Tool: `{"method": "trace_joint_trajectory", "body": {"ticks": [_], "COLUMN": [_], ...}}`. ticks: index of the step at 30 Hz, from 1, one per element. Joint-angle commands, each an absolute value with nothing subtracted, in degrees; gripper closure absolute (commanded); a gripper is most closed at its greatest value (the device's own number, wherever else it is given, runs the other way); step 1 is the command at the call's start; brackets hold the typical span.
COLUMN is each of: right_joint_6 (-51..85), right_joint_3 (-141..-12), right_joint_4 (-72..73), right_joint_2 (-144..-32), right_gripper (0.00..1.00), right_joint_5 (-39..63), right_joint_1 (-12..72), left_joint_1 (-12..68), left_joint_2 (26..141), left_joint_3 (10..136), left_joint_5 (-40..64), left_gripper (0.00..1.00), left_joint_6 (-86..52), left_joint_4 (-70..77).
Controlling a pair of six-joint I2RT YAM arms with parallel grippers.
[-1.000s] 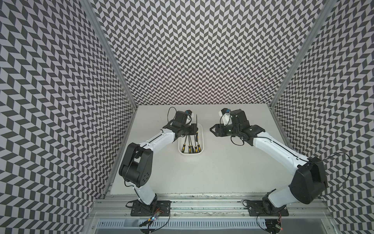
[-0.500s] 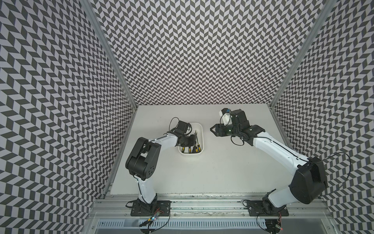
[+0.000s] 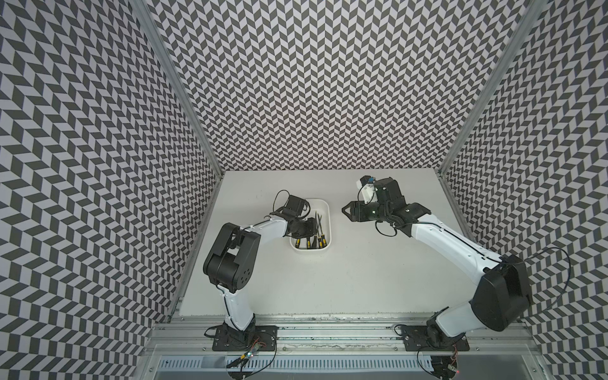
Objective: Put the file tool into the storage box
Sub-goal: Place the file tool in the storage box, then adjust the file tool in the storage box.
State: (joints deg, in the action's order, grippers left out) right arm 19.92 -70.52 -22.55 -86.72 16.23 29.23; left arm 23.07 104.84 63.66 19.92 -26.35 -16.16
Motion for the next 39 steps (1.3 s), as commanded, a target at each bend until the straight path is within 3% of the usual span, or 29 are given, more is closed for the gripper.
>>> {"method": "trace_joint_trajectory", "body": {"ticks": [1, 10, 16, 32, 36, 39], "right_joint_6": [19.3, 18.9, 18.8, 18.8, 18.8, 18.7], "right_joint_3": [-70.4, -70.9, -70.8, -70.7, -70.6, -70.4], "right_joint_4": [-21.7, -22.0, -22.3, -22.8, -23.1, -23.2], "right_joint_2": [-87.1, -87.4, -87.5, -88.4, -88.3, -88.1], "right_gripper": [0.35, 0.34, 0.34, 0.34, 0.34, 0.33], "right_joint_5": [15.9, 15.5, 15.1, 16.2, 16.2, 15.9], "right_joint_1": [29.3, 29.3, 29.2, 29.0, 29.0, 29.0], "left_joint_1": [21.7, 20.3, 20.0, 20.1, 20.1, 20.0], "left_joint_2": [102.7, 101.9, 101.1, 104.7, 106.2, 106.0], "left_joint_3": [65.5, 67.0, 69.3, 64.6, 65.6, 65.7], "left_joint_5": [16.5, 15.8, 9.7, 14.9, 15.1, 14.7], "left_gripper": [0.99, 0.99, 0.99, 0.99, 0.88, 0.65], "left_joint_6": [-23.5, -22.8, -18.1, -20.5, -20.0, -19.9], "left_joint_4": [-19.6, -21.7, -26.0, -22.3, -22.8, -23.0]}}
